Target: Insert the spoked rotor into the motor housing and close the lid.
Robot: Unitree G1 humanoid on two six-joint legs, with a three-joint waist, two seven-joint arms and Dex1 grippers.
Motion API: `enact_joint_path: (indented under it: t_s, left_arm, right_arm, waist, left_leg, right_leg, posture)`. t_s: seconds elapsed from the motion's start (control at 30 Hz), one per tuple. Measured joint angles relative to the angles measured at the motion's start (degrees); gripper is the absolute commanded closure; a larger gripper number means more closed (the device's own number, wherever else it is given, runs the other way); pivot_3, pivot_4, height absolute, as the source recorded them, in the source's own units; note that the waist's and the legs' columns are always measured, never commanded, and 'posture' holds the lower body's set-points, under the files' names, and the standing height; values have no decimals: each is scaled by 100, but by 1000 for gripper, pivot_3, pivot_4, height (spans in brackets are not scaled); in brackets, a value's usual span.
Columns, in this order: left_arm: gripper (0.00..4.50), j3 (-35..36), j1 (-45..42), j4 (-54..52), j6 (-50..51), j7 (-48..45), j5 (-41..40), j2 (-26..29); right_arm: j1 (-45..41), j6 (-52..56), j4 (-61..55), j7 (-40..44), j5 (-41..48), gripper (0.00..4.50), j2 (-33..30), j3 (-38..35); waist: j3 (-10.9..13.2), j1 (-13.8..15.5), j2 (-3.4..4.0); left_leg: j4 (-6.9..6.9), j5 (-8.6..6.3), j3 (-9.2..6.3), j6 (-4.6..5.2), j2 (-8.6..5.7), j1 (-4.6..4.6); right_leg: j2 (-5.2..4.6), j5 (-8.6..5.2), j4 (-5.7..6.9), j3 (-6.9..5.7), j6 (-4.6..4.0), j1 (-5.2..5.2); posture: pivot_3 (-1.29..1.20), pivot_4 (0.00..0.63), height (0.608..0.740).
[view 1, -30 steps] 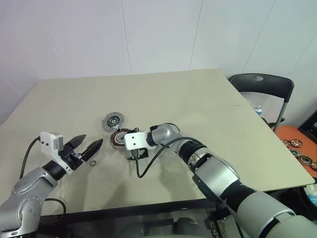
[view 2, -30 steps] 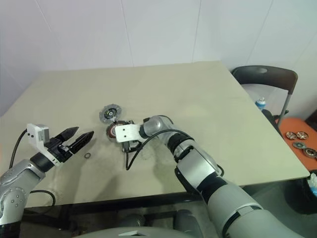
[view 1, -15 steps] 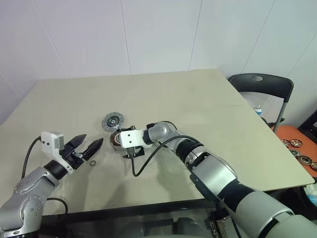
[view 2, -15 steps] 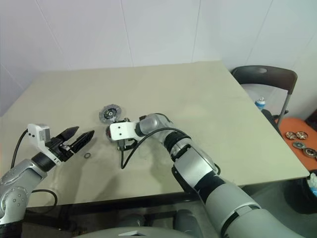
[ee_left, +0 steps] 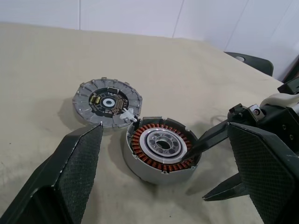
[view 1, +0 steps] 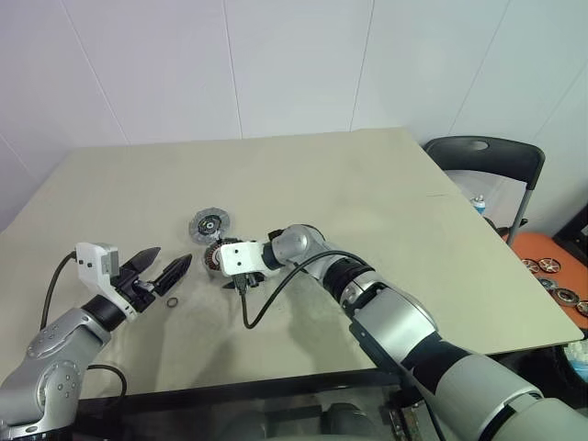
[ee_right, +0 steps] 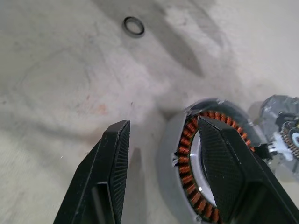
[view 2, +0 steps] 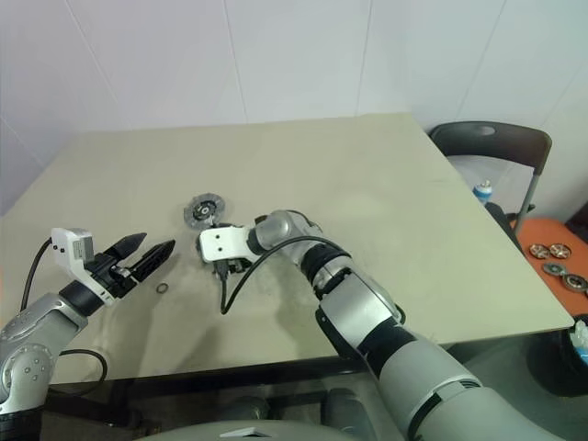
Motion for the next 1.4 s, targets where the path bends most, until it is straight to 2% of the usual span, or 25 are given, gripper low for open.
enact_joint_path:
  t_s: [0.03,0.1,0.2,0.53,0.63,0.7,0.93,1.13,1.4]
  left_arm:
    - [0,0,0,0,0,7,0,-9]
    - [0,0,-1,0,0,18,0,-13]
    - [0,-1,-7,0,0,47,2,-30]
    - [0,-35,-74,1,0,85,3,-62]
    - [0,-35,-93,5,0,92,3,-62]
    - [0,-35,-94,5,0,96,3,-63]
    - [0,-32,-99,4,44,66,-13,-46]
    - [0,60,-291,12,228,-172,-208,364]
    - [0,181,-702,350,229,-298,-212,610]
  right_arm:
    - [-4,0,-2,-31,0,2128,15,0]
    - [-15,6,-2,-67,-1,2478,27,0]
    - [-31,20,-2,-191,-33,3285,31,27]
    - [-43,15,-2,-405,-156,3285,15,52]
    - [-43,12,-2,-385,-190,3864,1,76]
    - [-43,9,-3,-292,-195,4465,-20,114]
    - [-41,25,-2,-222,-250,4465,-54,177]
    - [-41,23,-3,-209,-256,4465,-84,182]
    - [-41,-25,-150,615,-216,4465,-225,262]
  waist:
    - [0,1,0]
    - [1,2,1]
    - [2,4,3]
    - [1,4,1]
    - [1,-1,1]
    - [0,-1,0]
    - [-1,0,-1]
    - [1,1,2]
    - [-1,-8,-1]
  left_leg:
    - [0,0,0,0,0,0]
    - [0,0,0,0,0,0]
    - [1,0,0,0,0,0]
    - [1,0,0,0,0,0]
    - [1,0,0,0,0,0]
    - [1,0,0,0,0,0]
    - [1,0,0,0,0,0]
    - [1,0,0,-1,1,1]
    - [0,0,-1,-1,1,0]
  right_leg:
    - [0,0,0,0,0,0]
    - [0,0,0,0,0,-1]
    - [0,0,0,0,0,-1]
    - [0,0,0,0,0,-1]
    - [0,0,0,0,0,0]
    - [0,0,0,0,0,-1]
    - [1,0,1,0,0,-1]
    - [2,0,1,0,0,-1]
    - [3,0,0,0,0,-1]
  posture:
    - [0,0,740]
    - [0,0,740]
    - [0,0,740]
    - [0,0,740]
    - [0,0,740]
    - [0,0,740]
    - [0,0,740]
    - [0,0,740]
    - [0,0,740]
